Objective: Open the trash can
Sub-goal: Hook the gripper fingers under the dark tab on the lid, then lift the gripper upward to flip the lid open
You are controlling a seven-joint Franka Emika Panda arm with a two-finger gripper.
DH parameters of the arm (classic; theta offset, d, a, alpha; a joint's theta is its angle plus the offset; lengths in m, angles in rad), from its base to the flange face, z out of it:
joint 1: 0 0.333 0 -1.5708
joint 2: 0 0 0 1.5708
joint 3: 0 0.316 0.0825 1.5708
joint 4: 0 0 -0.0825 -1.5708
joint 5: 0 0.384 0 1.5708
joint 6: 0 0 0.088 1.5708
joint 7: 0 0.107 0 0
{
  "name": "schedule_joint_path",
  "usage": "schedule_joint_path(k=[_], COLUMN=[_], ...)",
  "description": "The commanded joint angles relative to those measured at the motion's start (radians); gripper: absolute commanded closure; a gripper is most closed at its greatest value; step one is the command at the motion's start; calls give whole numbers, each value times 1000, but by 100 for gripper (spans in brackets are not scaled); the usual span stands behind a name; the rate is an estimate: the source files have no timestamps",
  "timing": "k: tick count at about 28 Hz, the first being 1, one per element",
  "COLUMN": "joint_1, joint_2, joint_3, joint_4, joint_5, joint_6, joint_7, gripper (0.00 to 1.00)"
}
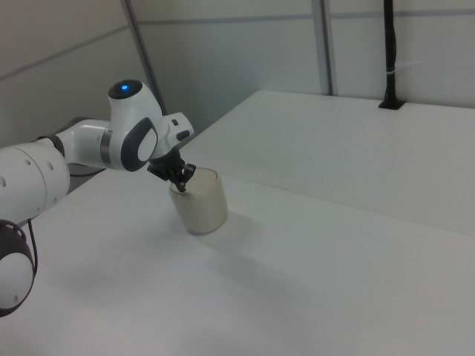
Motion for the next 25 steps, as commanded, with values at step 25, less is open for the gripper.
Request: schedule_joint_path(k=[25], joint_1=[-5], joint_2=[-142], joint_3=[-24], joint_4=[4], joint_5=[0], joint_6=[-243], joint_7=[12], gripper=[98])
